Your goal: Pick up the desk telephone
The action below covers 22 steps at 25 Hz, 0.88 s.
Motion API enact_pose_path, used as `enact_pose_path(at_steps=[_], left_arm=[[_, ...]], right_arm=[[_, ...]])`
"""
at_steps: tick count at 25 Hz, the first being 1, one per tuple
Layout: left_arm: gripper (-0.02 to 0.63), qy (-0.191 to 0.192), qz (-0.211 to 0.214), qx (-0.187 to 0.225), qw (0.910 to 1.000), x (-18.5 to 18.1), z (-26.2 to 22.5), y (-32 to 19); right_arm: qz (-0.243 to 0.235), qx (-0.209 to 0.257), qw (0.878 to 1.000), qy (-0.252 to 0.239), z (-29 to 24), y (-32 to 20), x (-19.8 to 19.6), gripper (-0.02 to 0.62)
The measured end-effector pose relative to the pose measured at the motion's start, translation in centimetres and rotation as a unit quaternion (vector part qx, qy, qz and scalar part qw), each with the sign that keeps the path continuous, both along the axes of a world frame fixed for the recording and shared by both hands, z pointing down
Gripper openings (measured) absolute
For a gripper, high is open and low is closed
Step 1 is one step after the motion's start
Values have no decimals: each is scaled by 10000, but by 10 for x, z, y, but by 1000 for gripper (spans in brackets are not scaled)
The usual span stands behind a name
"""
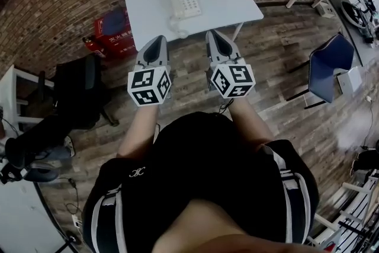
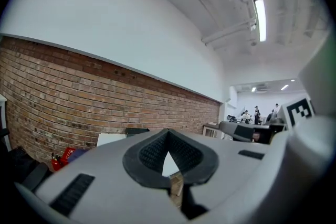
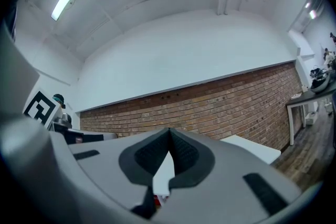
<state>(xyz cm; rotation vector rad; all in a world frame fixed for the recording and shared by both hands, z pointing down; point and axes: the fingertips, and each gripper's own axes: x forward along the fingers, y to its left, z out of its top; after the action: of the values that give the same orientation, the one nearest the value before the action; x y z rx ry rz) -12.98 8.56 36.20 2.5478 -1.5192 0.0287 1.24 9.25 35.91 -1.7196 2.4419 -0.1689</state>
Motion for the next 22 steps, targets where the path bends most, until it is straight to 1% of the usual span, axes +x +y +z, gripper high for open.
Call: enact_pose_path(at_steps=[6, 12, 14, 18, 22], left_arm=[[0, 7, 137, 21, 9999, -9, 2, -7], [0, 11, 99, 11, 9999, -11, 7, -24], [0, -15, 94, -16, 10000, -11, 11, -33], [0, 61, 140, -91, 9998, -5, 16, -56], [0, -7, 83, -105, 9999, 5, 20, -87]], right_arm=[[97, -28, 9999, -51, 2, -4, -10, -2], [109, -12, 9999, -44, 9, -22, -9, -2], [104, -46, 9999, -82, 14, -34, -8, -2], [44, -69, 9999, -95, 20, -61, -3, -2], [-5, -1, 10000, -92, 21, -91, 7, -2]])
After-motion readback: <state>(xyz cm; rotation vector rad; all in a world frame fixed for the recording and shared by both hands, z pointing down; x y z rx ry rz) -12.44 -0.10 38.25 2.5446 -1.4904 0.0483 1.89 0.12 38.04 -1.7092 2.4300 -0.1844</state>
